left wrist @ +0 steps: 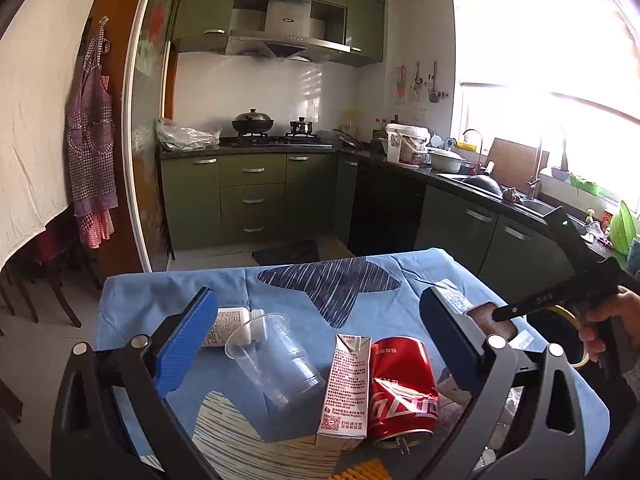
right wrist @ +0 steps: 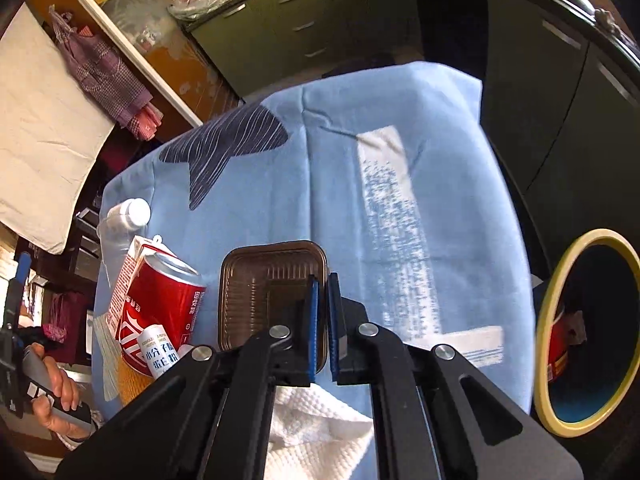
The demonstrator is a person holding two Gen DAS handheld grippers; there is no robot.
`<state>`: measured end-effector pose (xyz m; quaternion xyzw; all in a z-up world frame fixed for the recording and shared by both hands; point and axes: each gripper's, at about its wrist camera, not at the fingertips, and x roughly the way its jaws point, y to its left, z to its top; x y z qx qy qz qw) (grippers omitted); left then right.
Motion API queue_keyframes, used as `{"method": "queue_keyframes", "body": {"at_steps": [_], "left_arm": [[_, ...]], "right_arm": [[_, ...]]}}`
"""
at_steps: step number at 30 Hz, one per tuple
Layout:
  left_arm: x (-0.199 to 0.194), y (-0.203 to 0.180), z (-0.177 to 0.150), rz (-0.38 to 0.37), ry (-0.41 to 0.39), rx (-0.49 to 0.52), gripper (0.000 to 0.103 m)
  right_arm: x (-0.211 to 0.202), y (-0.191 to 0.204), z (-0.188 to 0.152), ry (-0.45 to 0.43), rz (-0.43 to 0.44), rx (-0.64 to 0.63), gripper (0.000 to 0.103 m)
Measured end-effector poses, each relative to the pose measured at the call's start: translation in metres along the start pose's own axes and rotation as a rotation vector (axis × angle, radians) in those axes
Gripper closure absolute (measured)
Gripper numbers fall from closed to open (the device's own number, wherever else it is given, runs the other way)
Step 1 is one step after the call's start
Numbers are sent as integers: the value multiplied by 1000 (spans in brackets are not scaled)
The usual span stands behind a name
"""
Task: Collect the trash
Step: 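Grasp the brown plastic tray with the right gripper, then carry the brown tray to the bin and release it with the right gripper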
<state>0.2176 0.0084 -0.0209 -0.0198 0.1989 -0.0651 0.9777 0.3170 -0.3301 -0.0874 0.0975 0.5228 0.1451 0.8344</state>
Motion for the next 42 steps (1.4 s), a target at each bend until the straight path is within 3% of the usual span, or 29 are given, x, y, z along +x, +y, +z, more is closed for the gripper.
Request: {"method": "queue_keyframes", "body": {"at_steps": [3,8,11,16,17,18,20,25,32,37,42], "left_arm": [[0,2,0,-8,6,-13,7],[0,1,0,-15,10,-9,7],[2,-2,0,-14,14,2,7],[10,-2,-3,-3,38,10,7],[12,-1,-4,-3,45,10,7],[14,0,-4,-2,55,8,7],[19,2,-6,-1,74,3,7],[34,3,-13,-11,148,-1,7],[70,11,-34,-24,352,-29,7],[74,10,-39,-35,396,-7,8],[76,1,-44,-16,436,71,31]], "right_arm": [[-40,-38,-3,-83,-46,56,98],[-88,-136,-21,-170,-212,229,98],[-92,-194,-37,-161,-296,334,98],[-75,-252,-53,-131,-331,457,97],[-71,-259,-54,-130,-334,474,95],[-68,-263,-55,-129,-336,486,82],[-66,-269,-56,-141,-342,503,62],[-63,-251,-59,-174,-315,458,62],[-51,-228,-57,-131,-231,397,62],[-45,-211,-56,-120,-209,379,62],[-42,-202,-59,-108,-197,371,62]]}}
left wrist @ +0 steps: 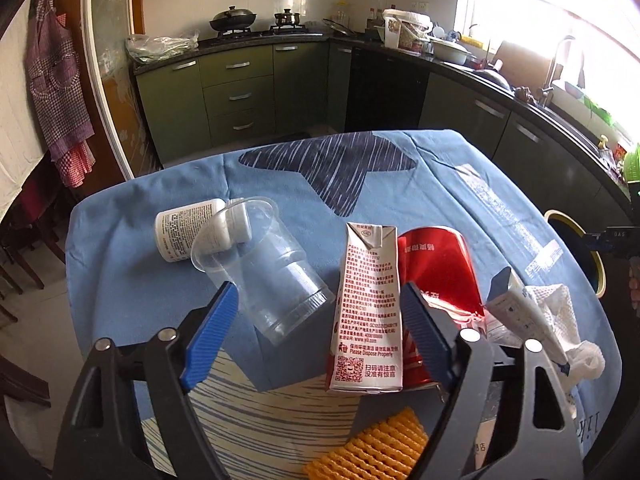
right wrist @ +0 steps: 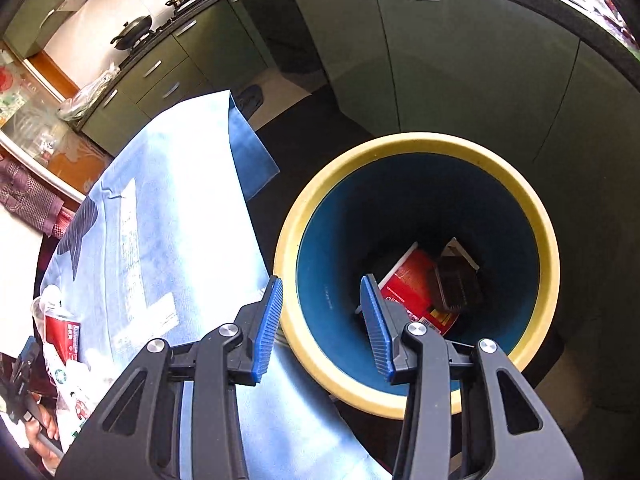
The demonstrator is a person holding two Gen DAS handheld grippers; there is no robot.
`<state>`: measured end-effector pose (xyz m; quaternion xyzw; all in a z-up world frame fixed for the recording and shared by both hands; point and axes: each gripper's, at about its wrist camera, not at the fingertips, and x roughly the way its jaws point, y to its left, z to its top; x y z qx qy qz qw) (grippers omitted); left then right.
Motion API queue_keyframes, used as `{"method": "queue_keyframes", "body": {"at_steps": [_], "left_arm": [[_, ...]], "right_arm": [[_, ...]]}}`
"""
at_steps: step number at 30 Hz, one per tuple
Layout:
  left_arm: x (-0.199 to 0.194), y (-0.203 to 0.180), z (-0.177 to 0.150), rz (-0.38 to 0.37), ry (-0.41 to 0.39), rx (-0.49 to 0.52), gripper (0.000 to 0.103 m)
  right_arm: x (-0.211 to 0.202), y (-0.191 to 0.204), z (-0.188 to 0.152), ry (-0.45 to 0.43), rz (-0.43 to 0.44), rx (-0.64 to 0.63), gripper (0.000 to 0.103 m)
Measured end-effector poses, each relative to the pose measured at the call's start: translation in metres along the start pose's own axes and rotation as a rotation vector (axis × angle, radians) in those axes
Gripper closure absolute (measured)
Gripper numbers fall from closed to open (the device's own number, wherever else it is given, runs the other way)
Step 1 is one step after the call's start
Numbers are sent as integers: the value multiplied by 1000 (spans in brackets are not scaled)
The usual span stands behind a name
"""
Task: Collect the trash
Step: 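Carry the brown tray to the bin and release it with the right gripper, then grasp the red-and-white milk carton with the left gripper and lift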
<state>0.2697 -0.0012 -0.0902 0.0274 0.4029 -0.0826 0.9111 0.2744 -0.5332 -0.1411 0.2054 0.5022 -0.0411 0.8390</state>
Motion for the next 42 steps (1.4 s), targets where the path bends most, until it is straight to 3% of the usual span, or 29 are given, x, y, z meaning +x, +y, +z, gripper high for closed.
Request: {"method": "queue_keyframes", "body": {"at_steps": [9,13,18,25,28,32,36,42], "left_arm": [[6,-9,-5,-33,62,57,33],[-1,-9,-4,-94,53,53,31],[0,-13,-6,-14,58,104,28],[9,-17,-10,15,97,133,29],[16,-18,-12,13,123,137,39],[23,-18,-14,-1,138,124,64],[11,-16,-11,7,87,115,67],[-18,-7,0,-58,8,88,67]], "right_arm": [[2,1,-4,16,1,-2,62],[1,0,-7,23,7,-8,62],[2,-1,-10,33,9,-10,62],[2,-2,-12,38,11,-10,62],[3,0,-13,41,14,-12,62],[4,2,-14,42,19,-16,62],[2,4,-16,39,30,-19,62],[-8,3,-21,29,39,-19,62]]}}
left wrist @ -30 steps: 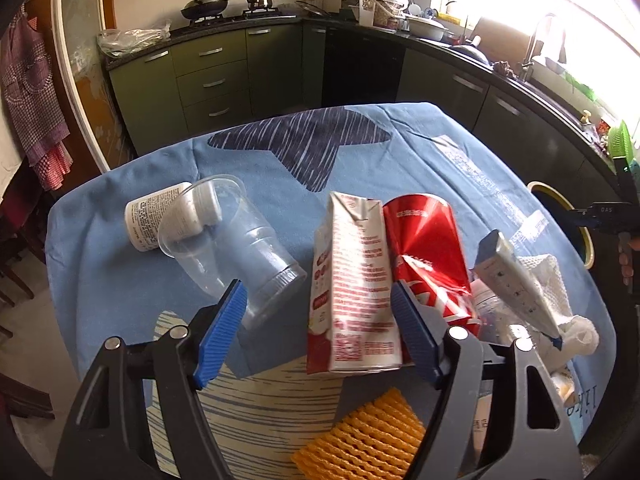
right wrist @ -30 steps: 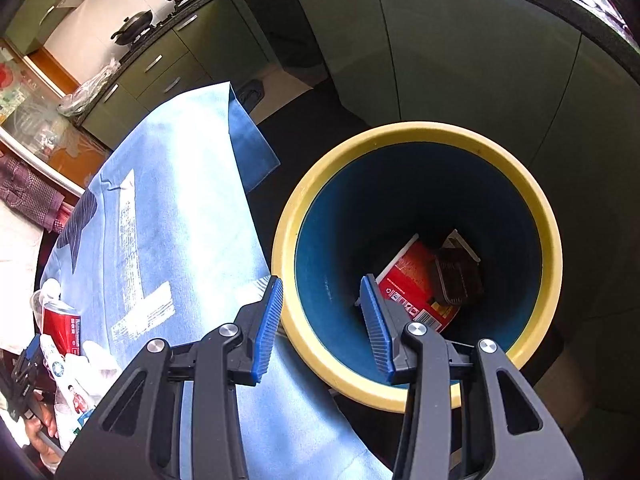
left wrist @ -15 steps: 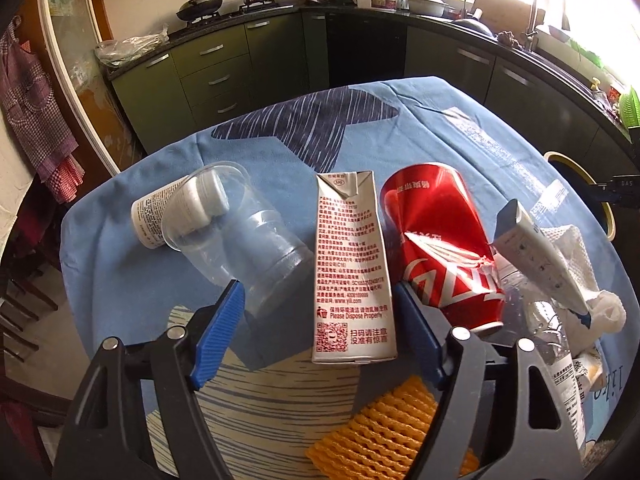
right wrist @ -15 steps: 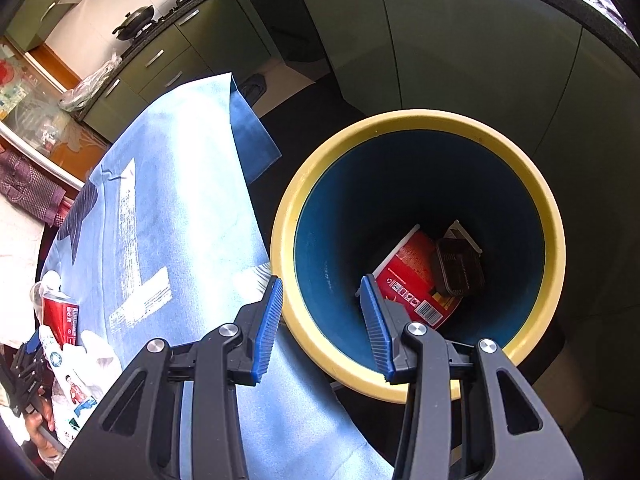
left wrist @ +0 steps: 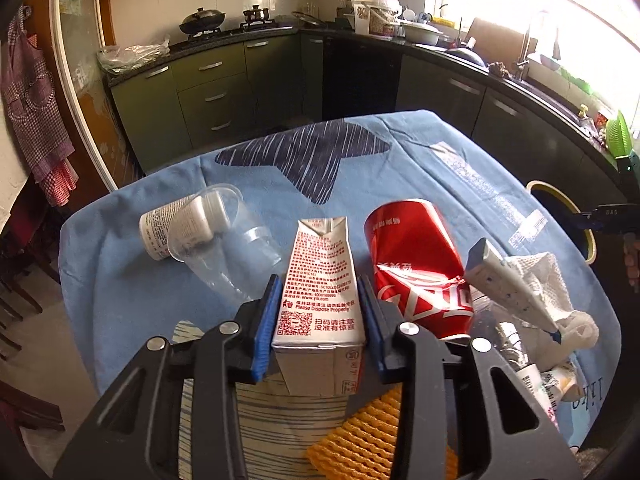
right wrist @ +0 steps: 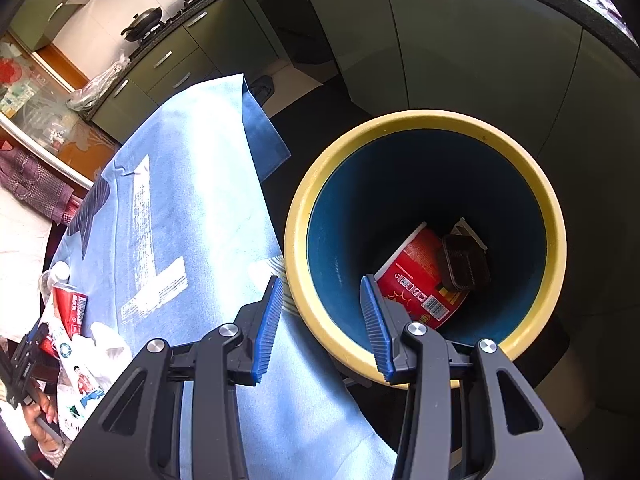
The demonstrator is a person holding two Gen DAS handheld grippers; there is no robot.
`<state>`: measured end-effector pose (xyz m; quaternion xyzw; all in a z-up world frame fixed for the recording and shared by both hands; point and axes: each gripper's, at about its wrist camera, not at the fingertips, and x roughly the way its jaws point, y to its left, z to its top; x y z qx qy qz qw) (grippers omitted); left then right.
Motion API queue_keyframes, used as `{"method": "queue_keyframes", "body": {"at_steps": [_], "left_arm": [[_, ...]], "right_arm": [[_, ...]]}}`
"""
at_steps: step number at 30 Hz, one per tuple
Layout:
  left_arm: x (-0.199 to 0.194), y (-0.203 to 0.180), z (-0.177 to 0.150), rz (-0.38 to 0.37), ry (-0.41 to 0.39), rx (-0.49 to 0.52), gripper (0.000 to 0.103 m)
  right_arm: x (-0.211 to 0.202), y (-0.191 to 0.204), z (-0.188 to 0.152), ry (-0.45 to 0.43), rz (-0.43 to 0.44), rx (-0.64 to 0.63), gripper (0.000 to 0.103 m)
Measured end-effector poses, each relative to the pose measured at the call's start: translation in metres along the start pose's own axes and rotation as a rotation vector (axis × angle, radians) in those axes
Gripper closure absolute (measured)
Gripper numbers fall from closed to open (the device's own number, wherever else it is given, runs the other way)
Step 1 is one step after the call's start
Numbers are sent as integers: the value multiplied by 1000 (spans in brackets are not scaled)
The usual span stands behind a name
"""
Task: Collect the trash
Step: 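Grasp the red-and-white milk carton with the left gripper and lift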
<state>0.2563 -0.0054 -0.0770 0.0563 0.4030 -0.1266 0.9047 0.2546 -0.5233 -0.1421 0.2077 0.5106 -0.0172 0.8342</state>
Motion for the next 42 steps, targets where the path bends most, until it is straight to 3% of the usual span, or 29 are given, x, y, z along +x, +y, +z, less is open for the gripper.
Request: {"method": "queue_keyframes", "body": {"at_steps": [9,17,24,25,27,29,34,35,38,41,42], "left_arm": [[-38,0,11,-32,-107,-11,67],[-30,-2,6,-36,-36,-4,67],[-15,-3,-12,58,78,18,67],[-15,-2,-16,62,88,23,68],[-16,0,-21,63,107,25,87],[-16,3,-27,59,125,28,97],[-19,6,-38,80,172,33,99],[-21,7,-40,81,178,30,98],[-25,9,-46,76,213,25,78],[-28,10,-54,95,243,22,67],[-31,10,-56,104,240,20,58]], "right_arm": [[-7,-3,-7,6,-6,-2,62],[-8,-4,-10,18,-1,-5,62],[-6,-3,-9,30,5,-13,61],[-6,-3,-9,33,5,-15,61],[-4,-2,-9,39,5,-19,61],[-2,0,-9,44,9,-23,61],[-1,4,-10,53,23,-37,61],[-1,5,-11,56,24,-41,61],[-1,6,-12,59,28,-46,59],[-2,6,-13,60,35,-47,59],[-2,7,-13,60,38,-48,59]]}}
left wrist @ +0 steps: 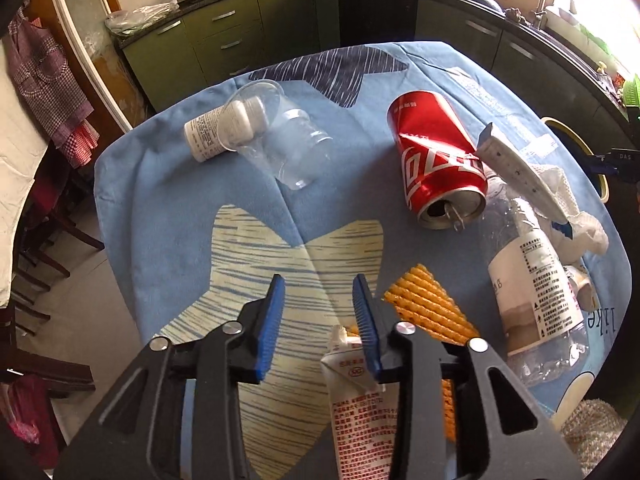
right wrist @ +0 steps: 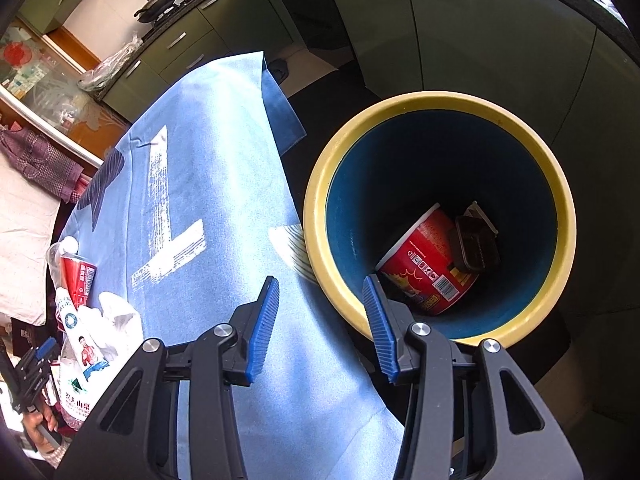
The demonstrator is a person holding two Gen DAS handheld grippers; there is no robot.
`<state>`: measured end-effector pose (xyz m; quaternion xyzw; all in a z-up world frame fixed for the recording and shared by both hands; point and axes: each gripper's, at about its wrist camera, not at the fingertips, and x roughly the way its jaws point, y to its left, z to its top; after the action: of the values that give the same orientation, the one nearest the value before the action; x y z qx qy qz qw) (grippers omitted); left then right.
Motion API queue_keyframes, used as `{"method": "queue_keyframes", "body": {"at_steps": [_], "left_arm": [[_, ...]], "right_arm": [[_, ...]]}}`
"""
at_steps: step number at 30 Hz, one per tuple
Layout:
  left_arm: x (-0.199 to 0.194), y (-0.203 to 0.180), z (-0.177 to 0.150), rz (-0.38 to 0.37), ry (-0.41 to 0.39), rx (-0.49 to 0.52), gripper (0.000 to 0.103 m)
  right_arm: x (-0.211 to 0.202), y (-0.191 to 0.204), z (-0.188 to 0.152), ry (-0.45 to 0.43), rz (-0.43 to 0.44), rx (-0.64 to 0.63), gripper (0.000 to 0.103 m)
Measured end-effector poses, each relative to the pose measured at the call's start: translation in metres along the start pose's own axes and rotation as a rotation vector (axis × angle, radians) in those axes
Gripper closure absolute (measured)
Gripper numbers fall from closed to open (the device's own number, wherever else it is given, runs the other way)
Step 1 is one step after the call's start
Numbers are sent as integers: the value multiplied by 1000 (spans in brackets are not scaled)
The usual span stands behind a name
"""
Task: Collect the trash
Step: 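Grasp the red-and-white milk carton with the left gripper and lift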
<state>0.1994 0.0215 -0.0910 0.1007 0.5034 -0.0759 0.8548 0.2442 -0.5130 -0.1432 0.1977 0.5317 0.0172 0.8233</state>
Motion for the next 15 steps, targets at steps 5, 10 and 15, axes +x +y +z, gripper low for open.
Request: {"method": "queue_keyframes", "body": {"at_steps": [5,10,15], "left_arm": [[-18,-2,-11,41,3,-6,39],[-30,-18,-31,52,20,31,38],[-49,-13,-37,-17,-32,-22,36]], "right_arm": [[3,1,-1,8,9,-7,58],[7,1,-2,15,18,-8,58],[10,1,-3,21,23,-9,58]]}}
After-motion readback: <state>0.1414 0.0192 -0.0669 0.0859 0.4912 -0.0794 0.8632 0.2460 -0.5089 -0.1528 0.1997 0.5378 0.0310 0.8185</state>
